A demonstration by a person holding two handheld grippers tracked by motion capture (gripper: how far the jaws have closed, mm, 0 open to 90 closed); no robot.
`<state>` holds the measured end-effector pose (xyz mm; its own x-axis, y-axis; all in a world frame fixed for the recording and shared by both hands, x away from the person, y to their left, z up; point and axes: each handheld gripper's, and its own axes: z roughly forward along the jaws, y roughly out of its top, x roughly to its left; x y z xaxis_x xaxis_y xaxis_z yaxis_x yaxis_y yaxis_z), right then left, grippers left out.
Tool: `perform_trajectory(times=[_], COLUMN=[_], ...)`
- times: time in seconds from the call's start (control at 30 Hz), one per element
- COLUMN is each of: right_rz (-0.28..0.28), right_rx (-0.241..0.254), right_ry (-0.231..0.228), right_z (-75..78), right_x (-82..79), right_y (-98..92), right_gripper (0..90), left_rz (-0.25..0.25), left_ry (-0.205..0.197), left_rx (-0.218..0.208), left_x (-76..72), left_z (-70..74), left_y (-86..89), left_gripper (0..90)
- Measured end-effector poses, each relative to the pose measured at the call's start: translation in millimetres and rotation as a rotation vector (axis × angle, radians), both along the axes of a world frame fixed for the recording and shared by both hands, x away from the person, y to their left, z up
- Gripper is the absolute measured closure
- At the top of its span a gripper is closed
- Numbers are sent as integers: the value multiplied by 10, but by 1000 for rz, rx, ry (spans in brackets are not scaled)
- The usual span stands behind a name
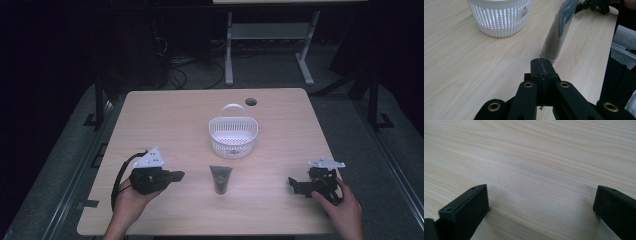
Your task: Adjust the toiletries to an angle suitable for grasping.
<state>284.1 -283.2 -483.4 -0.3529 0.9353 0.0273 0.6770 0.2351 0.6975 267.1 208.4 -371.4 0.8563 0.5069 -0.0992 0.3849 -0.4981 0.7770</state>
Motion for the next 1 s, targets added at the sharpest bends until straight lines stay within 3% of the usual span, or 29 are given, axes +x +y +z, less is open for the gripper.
perform_trajectory(times=[1.0], right_rz=[0], right_rx=[0], right_ry=[0], right_z=[0], right_x=[0], right_y=[0], right_gripper=[0], left_rz=[-83], left_ry=[-33], left_rx=[-29], left_x=[74], left_z=[219], left_y=[-400], left_gripper=[898])
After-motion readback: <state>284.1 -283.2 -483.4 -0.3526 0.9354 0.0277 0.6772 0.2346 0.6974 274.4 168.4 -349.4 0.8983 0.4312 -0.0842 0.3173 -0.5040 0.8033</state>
